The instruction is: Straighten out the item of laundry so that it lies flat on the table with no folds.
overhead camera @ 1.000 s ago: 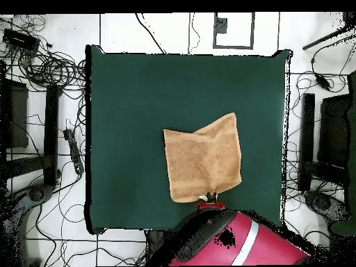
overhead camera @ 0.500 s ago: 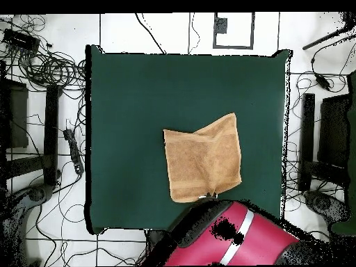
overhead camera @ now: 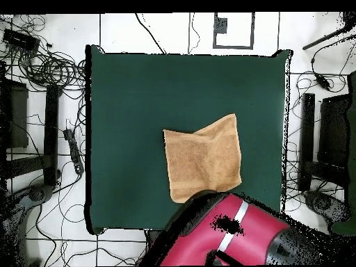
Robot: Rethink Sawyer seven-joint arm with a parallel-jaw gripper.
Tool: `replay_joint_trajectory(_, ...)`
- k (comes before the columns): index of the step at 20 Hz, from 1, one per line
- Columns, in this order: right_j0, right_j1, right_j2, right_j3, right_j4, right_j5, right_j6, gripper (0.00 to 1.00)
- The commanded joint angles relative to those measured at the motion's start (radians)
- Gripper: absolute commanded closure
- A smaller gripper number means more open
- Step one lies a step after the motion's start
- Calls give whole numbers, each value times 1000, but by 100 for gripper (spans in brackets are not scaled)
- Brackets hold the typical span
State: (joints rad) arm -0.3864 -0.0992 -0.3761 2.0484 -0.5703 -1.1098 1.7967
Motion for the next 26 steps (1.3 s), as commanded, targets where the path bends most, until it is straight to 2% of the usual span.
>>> replay_joint_trajectory(1, 39, 285, 56, -16, 70, 385, 120, 100)
replay_joint_trajectory(14, 47, 303, 30, 3, 61, 397, 103, 100)
replay_joint_trajectory(26, 64, 353, -11, 17, 70, 287, 108, 100)
